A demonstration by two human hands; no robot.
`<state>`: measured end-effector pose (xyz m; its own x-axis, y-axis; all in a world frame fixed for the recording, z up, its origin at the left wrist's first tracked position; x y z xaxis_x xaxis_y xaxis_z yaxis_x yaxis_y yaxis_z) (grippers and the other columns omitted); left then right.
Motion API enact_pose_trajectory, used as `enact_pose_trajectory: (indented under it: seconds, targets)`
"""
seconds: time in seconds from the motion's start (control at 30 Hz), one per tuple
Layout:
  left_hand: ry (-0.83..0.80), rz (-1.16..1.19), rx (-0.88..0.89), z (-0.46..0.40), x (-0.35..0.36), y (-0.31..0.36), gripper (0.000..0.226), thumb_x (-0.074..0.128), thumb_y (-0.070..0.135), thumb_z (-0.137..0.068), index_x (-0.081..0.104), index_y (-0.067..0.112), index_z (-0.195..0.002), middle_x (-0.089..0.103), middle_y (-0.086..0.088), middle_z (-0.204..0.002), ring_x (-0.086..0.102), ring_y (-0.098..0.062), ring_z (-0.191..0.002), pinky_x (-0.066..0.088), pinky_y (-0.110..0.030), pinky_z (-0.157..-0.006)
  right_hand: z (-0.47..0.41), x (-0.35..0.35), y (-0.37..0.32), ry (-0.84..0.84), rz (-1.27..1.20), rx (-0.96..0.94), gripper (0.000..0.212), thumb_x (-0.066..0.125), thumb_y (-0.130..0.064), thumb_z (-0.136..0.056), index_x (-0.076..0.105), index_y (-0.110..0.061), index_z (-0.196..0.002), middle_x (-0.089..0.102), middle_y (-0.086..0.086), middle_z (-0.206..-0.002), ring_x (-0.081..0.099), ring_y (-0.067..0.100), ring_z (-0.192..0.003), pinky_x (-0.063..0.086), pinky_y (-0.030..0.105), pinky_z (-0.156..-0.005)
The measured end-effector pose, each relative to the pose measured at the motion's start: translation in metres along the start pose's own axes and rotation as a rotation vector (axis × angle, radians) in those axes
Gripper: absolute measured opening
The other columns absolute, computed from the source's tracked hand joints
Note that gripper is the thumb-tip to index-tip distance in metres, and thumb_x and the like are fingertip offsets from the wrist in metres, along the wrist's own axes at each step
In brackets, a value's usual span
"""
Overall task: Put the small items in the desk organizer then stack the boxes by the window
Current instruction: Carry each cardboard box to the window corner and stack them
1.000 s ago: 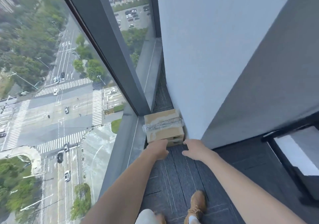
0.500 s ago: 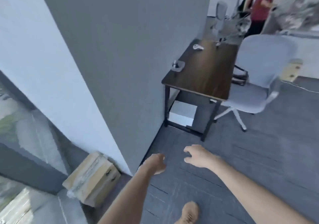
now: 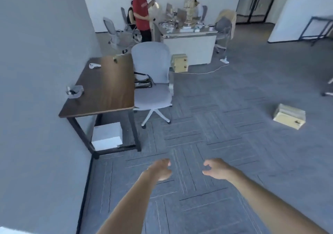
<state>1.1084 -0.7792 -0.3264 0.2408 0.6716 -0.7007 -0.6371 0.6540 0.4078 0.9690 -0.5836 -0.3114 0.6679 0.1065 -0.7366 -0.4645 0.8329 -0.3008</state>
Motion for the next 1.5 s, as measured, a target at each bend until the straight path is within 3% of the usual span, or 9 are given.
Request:
enact_pose_trajectory:
  seconds: [0.1,0.4,0.63,0.8,1.07,1.17,1.5]
  targets:
    - [-0.061,-0.118,0.104,-0.036,0.011,0.091,0.049,0.049,0.027,-0.098,0.042,0.02,-0.146,0.046,-0.006,-0.148,0.05,-0.026,-0.131,0.042,-0.039,-0.107,0.016,-0.027,0.098,0.061,-0.089,0.101,0.051,0.054,-0.041,-0.097,0.05,-0.016,-0.141,0.049,0.007,-0.146,0.051,0.022,-0.129,0.042,0.031,-0.103]
    - [-0.139,-0.378,0.419,-0.119,0.088,0.42,0.046,0.05,0.034,-0.097,0.049,0.021,-0.141,0.052,-0.005,-0.142,0.057,-0.024,-0.122,0.043,-0.03,-0.099,0.084,-0.115,0.39,0.208,-0.249,0.357,0.05,0.051,-0.034,-0.098,0.048,-0.013,-0.143,0.049,0.005,-0.148,0.044,0.022,-0.136,0.037,0.028,-0.108]
    - [-0.236,-0.477,0.535,-0.169,0.165,0.624,0.047,0.053,0.032,-0.099,0.048,0.018,-0.143,0.053,-0.007,-0.141,0.059,-0.022,-0.118,0.045,-0.031,-0.098,0.1,-0.178,0.584,0.298,-0.426,0.512,0.046,0.053,-0.036,-0.094,0.054,-0.021,-0.139,0.052,0.003,-0.145,0.052,0.023,-0.129,0.043,0.033,-0.101]
    - [-0.244,-0.478,0.531,-0.227,0.166,0.708,0.047,0.055,0.034,-0.097,0.048,0.022,-0.142,0.048,-0.005,-0.146,0.055,-0.023,-0.123,0.045,-0.033,-0.099,0.057,-0.232,0.653,0.295,-0.453,0.513,0.043,0.054,-0.036,-0.094,0.057,-0.021,-0.135,0.055,0.003,-0.142,0.051,0.022,-0.129,0.043,0.032,-0.1]
    - [-0.26,-0.473,0.547,-0.386,0.126,0.795,0.048,0.059,0.031,-0.095,0.049,0.019,-0.141,0.05,-0.006,-0.144,0.056,-0.024,-0.123,0.046,-0.035,-0.102,-0.082,-0.336,0.721,0.317,-0.481,0.523,0.042,0.056,-0.039,-0.091,0.059,-0.024,-0.13,0.059,0.004,-0.134,0.062,0.02,-0.109,0.049,0.032,-0.087]
    - [-0.277,-0.471,0.566,-0.454,0.108,0.837,0.047,0.059,0.029,-0.095,0.05,0.017,-0.14,0.052,-0.007,-0.141,0.058,-0.024,-0.119,0.047,-0.033,-0.096,-0.126,-0.383,0.741,0.324,-0.484,0.561,0.039,0.056,-0.037,-0.093,0.061,-0.022,-0.128,0.061,0.003,-0.134,0.059,0.021,-0.117,0.049,0.034,-0.094]
    - [-0.34,-0.524,0.612,-0.604,0.073,0.974,0.046,0.058,0.03,-0.097,0.049,0.018,-0.14,0.051,-0.005,-0.144,0.054,-0.023,-0.126,0.045,-0.034,-0.101,-0.229,-0.521,0.833,0.305,-0.464,0.619,0.043,0.055,-0.037,-0.097,0.057,-0.018,-0.135,0.058,0.006,-0.138,0.055,0.024,-0.125,0.043,0.032,-0.098]
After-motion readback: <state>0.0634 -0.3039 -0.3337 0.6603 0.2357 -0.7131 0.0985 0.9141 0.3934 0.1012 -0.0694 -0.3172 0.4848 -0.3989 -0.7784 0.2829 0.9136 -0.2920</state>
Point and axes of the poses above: each hand's wrist, its own z-axis away from the middle knuckle, its own x-axis out of the palm, y = z × x, the point moved 5 cm from there along -z, towards the middle knuckle
